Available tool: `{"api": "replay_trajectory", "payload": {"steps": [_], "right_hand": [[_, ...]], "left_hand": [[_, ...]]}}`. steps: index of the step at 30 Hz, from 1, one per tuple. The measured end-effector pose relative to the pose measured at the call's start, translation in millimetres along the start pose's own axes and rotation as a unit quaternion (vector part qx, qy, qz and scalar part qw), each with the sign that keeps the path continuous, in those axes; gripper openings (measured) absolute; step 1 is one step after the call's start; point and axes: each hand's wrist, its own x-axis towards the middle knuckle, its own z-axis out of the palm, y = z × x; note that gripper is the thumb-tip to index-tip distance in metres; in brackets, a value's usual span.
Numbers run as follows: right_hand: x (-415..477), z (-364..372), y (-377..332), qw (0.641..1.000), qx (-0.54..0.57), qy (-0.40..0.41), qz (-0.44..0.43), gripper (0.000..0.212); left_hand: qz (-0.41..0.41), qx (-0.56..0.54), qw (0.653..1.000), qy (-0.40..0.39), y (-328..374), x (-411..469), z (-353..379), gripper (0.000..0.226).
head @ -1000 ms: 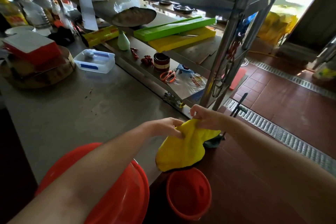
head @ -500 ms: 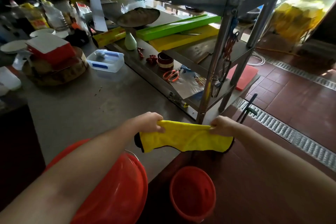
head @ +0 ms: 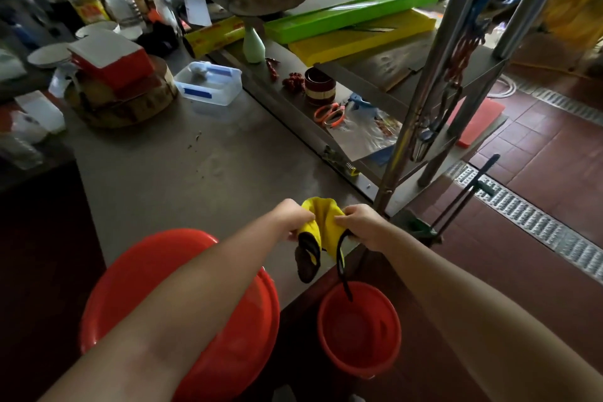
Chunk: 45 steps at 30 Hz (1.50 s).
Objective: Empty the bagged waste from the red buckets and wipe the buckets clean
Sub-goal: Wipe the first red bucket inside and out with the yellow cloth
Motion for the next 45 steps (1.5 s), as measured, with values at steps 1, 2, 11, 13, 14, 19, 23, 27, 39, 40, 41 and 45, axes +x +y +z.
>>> {"api": "replay_trajectory", "payload": {"steps": [1, 2, 11, 13, 14, 19, 23, 27, 39, 40, 41, 45], "right_hand": [[2, 9, -3, 1.0, 0.025, -0.001, 0.004, 0.016], [3, 17, -4, 0.998, 0.054, -0.008, 0.009, 0.02], [10, 34, 1, 0.991, -0.123, -0.004, -0.059, 0.047], [16, 29, -1, 0.981, -0.172, 0.029, -0.079, 0.041], [20, 25, -3, 0.976, -0.196, 0.023, -0.091, 0.04], [36, 2, -15, 0.944, -0.292, -0.038, -0.151, 0.037], [55, -5, -14, 0.923, -0.337, -0.027, -0.182, 0.033], [78, 7, -5, 0.913, -0.338, 0.024, -0.228, 0.035], [123, 52, 142, 0.831, -0.463, -0.05, -0.305, 0.04], [122, 54, 154, 0.834, -0.452, -0.045, -0.314, 0.042], [122, 56, 163, 0.838, -0.44, -0.036, -0.321, 0.044], [123, 55, 161, 0.844, -0.442, -0.037, -0.303, 0.042]], "left_hand": [[-0.01, -0.031, 0.999, -0.006, -1, 1, 6, 0.011], [-0.02, -0.06, 0.998, -0.015, -2, 2, 11, 0.007], [-0.071, -0.193, 0.97, -0.128, -14, 19, 3, 0.034], [0.027, 0.019, 0.996, -0.077, -20, 33, -5, 0.037], [0.086, 0.138, 0.986, -0.023, -21, 41, -11, 0.048], [0.214, 0.437, 0.873, -0.038, -30, 67, -31, 0.105], [0.191, 0.464, 0.865, -0.006, -33, 81, -33, 0.05], [0.131, 0.438, 0.888, 0.039, -33, 84, -27, 0.041], [0.038, 0.427, 0.892, 0.144, -166, 90, 125, 0.061], [0.026, 0.42, 0.897, 0.132, -175, 92, 137, 0.067], [0.015, 0.409, 0.902, 0.136, -180, 93, 144, 0.071], [0.016, 0.406, 0.895, 0.185, -169, 86, 143, 0.06]]}}
